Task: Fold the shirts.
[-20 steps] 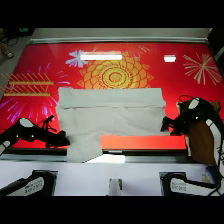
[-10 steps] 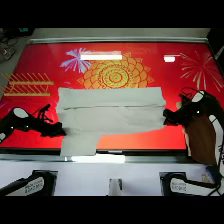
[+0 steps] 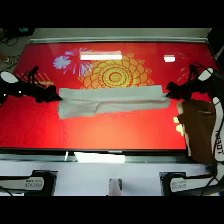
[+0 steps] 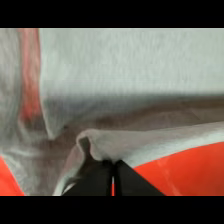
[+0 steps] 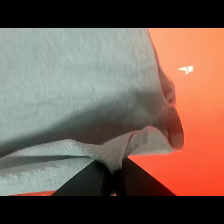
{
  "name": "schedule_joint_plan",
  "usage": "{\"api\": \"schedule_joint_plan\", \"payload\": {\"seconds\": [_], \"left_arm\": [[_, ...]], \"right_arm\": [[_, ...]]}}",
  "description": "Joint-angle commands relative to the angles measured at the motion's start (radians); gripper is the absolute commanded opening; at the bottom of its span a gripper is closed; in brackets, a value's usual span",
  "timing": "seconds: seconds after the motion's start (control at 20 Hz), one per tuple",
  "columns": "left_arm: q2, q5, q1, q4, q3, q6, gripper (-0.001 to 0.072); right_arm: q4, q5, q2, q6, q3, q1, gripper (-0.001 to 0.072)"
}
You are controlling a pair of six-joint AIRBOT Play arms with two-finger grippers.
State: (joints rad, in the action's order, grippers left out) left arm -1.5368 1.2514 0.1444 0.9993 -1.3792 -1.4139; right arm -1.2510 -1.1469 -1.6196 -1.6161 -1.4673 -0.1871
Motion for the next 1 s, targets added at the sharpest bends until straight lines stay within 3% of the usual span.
{"api": "schedule_joint_plan", "payload": {"seconds": [0.0,0.3,0.35,0.45,0.5,0.65,0.75,0.95], "left_arm": [[-0.165,0.006,-0.019,0.002,-0.161,-0.06,0.0039],[-0.297,-0.032,-0.021,0.001,-0.205,-0.109,0.0042],[-0.311,-0.032,-0.023,0.001,-0.205,-0.129,0.0075],[-0.325,-0.02,-0.026,-0.007,-0.205,-0.171,0.0542],[-0.322,-0.005,-0.025,-0.006,-0.211,-0.169,0.0603],[-0.3,0.073,-0.013,-0.009,-0.288,-0.143,0.0601],[-0.272,0.118,-0.012,-0.009,-0.359,-0.111,0.0598],[-0.195,0.128,-0.032,-0.014,-0.446,-0.09,0.0598]], "right_arm": [[-0.063,0.065,-0.141,-0.053,-0.143,0.043,0.003],[-0.061,0.102,-0.266,-0.097,-0.216,0.056,0.0033],[-0.039,0.101,-0.275,-0.097,-0.216,0.056,0.0062],[0.019,0.106,-0.281,-0.064,-0.216,0.056,0.0289],[0.03,0.103,-0.276,-0.037,-0.219,0.055,0.0429],[-0.079,0.084,-0.241,0.006,-0.236,0.042,0.0657],[-0.099,0.071,-0.24,-0.04,-0.236,0.009,0.0666],[0.034,0.04,-0.29,-0.059,-0.236,-0.04,0.0667]]}}
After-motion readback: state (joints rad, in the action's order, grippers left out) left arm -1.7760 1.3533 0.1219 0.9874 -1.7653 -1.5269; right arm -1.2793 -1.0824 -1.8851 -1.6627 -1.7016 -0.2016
